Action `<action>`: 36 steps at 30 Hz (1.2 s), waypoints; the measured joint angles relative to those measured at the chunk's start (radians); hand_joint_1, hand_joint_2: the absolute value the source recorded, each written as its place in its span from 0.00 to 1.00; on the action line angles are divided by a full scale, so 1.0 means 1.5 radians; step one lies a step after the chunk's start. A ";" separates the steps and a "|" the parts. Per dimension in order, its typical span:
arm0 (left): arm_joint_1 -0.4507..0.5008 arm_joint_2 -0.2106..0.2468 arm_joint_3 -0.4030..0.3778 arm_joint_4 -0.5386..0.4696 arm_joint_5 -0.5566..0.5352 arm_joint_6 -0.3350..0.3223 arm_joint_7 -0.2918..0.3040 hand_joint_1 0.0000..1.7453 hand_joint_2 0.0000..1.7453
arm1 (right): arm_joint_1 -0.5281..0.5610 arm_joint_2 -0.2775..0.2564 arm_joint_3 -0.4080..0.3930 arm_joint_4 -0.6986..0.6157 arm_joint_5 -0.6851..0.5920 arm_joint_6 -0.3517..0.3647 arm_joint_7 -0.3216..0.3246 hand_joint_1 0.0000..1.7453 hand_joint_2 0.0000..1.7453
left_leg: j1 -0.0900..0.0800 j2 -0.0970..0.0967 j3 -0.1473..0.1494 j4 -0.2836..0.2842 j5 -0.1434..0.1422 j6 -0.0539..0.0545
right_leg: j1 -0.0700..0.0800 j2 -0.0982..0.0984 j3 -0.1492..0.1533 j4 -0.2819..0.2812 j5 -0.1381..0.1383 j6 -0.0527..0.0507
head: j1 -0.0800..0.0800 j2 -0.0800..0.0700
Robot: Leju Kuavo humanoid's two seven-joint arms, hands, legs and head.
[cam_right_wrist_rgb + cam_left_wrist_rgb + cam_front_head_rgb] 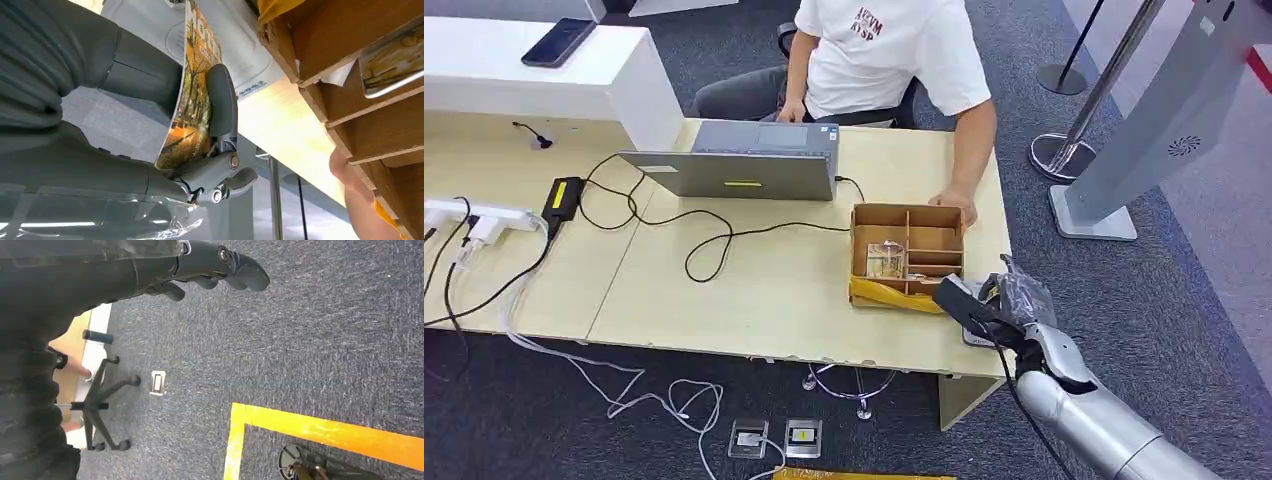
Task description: Pass the card to the sensor for recognition and then transmit it.
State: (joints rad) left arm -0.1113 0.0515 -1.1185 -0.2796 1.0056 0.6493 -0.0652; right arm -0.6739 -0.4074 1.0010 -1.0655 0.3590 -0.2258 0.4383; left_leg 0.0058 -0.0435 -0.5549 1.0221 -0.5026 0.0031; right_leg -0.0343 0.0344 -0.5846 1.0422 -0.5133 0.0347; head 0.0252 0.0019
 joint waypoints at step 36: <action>0.000 0.000 -0.001 0.000 0.011 -0.003 -0.026 0.00 1.00 | -0.070 -0.042 -0.045 -0.068 0.061 -0.016 0.062 1.00 1.00 | 0.000 0.002 0.002 0.000 0.000 0.000 | 0.000 0.001 0.001 0.000 0.001 -0.001 | 0.000 0.000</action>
State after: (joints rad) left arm -0.1113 0.0511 -1.1192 -0.2800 1.0224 0.6455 -0.1049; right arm -0.7787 -0.4711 0.9342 -1.1677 0.4505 -0.2495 0.5318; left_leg 0.0057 -0.0408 -0.5524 1.0222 -0.5025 0.0031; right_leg -0.0343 0.0362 -0.5830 1.0422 -0.5118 0.0336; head 0.0252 0.0019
